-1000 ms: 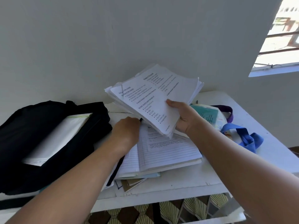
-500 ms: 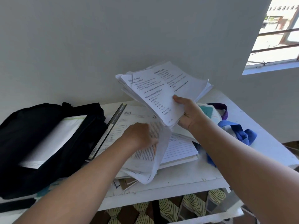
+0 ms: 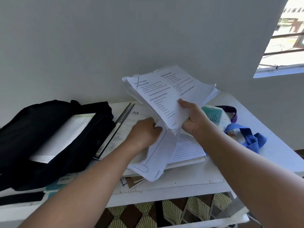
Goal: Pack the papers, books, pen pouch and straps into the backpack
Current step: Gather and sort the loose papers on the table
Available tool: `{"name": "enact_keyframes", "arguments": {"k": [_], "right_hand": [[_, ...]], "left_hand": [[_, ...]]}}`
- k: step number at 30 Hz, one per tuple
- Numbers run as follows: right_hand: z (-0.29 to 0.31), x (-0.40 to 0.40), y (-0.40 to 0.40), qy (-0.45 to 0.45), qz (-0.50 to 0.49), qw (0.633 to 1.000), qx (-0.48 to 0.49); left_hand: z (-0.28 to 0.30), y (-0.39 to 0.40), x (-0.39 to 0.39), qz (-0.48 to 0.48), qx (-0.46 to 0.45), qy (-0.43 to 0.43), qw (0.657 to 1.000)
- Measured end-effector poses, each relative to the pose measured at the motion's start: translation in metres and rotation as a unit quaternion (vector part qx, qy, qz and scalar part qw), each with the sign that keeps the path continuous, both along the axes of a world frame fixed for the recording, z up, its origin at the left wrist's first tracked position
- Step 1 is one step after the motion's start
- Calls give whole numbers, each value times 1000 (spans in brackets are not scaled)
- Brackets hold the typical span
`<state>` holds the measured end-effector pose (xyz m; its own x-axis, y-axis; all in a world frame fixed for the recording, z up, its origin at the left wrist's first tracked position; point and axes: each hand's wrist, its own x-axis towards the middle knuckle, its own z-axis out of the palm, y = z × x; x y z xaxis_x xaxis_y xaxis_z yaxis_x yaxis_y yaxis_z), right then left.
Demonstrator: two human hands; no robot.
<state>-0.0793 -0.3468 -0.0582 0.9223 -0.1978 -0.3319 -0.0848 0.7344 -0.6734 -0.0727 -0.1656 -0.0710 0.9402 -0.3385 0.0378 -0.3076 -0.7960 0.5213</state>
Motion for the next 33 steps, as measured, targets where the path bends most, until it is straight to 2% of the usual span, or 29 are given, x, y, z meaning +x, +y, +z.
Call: {"name": "enact_keyframes", "arguments": {"k": [4,7,9,12,15,18,23,27,30,33], "right_hand": [[-7,-1,-2,7,1,1000,-8],[-17,-4,-7,35,0,999,-35],[-27,-7,-9,69,6,996,-64],[-38,-12,-11,108,31,986,-121],[-37,-16,-16,127,72,975,-166],[-29,-20,-12,141,114,967,-179],[-30,-19,32,149,126,963,-188],[-38,-10,60,163,112,958,-207],[-44,-2,67,164,116,923,-329],[-40,-5,61,155,100,851,-493]], "left_hand": [[42,35,17,44,-156,39,986],[73,68,19,89,-290,99,948],[85,83,19,137,-328,126,926],[95,95,22,205,-279,98,933],[102,99,27,205,-276,94,934],[105,98,31,187,-278,86,938],[103,81,29,113,-260,69,956],[104,74,28,91,-264,111,954],[103,73,29,76,-258,132,954],[101,71,31,66,-252,135,956]]}}
